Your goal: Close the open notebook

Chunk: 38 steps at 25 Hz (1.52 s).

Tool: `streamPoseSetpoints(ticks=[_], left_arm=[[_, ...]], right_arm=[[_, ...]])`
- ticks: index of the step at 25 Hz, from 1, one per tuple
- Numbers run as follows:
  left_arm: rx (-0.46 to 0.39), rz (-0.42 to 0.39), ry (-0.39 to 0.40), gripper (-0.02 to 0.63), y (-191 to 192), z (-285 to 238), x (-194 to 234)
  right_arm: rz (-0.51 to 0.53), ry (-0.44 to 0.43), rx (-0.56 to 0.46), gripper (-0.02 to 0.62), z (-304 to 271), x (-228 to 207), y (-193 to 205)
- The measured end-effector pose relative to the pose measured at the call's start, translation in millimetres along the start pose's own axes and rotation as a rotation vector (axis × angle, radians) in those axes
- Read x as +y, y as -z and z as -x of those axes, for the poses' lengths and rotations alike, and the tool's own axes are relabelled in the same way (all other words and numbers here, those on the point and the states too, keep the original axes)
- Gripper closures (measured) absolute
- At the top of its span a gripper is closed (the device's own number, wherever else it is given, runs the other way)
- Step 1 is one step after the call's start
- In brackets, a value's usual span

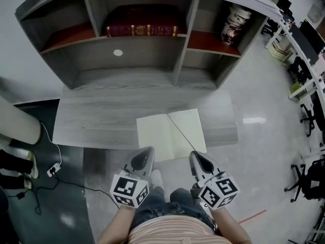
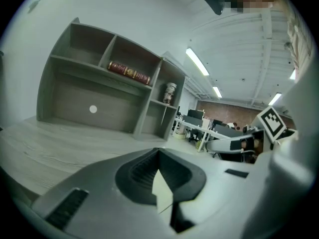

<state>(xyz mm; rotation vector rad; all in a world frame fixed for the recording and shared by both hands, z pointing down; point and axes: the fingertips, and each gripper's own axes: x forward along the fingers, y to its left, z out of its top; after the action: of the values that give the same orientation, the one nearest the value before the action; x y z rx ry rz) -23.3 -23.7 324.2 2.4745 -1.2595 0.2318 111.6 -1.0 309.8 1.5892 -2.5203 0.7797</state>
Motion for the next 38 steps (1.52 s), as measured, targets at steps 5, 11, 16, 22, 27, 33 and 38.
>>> streamPoseSetpoints(ticks=[5, 11, 16, 22, 27, 33, 38], left_arm=[[0.038, 0.002, 0.046, 0.594, 3.0, -20.7, 4.5], [0.100, -0.010, 0.116, 0.594, 11.6, -45.8, -5.7], [0.151, -0.011, 0.157, 0.594, 20.9, -62.2, -17.3], [0.203, -0.004, 0.186, 0.595, 32.8, -80.9, -26.0], [0.243, 0.008, 0.200, 0.594, 41.6, -93.6, -28.6], [0.278, 0.027, 0.207, 0.594, 48.1, -107.0, -31.0], [0.309, 0.039, 0.207, 0.594, 56.6, -113.4, -31.5]], right_arm=[[-0.017, 0.088, 0.015, 0.586, 1.2, -25.0, 0.4], [-0.086, 0.171, 0.057, 0.584, 12.3, -54.3, 15.6], [-0.165, 0.220, 0.098, 0.584, 17.7, -78.7, 29.8], [-0.227, 0.249, 0.148, 0.487, 18.2, -101.1, 43.9], [-0.291, 0.262, 0.182, 0.474, 17.3, -116.7, 55.6], [-0.349, 0.218, 0.249, 0.410, 10.8, -129.0, 69.7], [-0.379, 0.189, 0.290, 0.403, 1.9, -136.3, 78.1]])
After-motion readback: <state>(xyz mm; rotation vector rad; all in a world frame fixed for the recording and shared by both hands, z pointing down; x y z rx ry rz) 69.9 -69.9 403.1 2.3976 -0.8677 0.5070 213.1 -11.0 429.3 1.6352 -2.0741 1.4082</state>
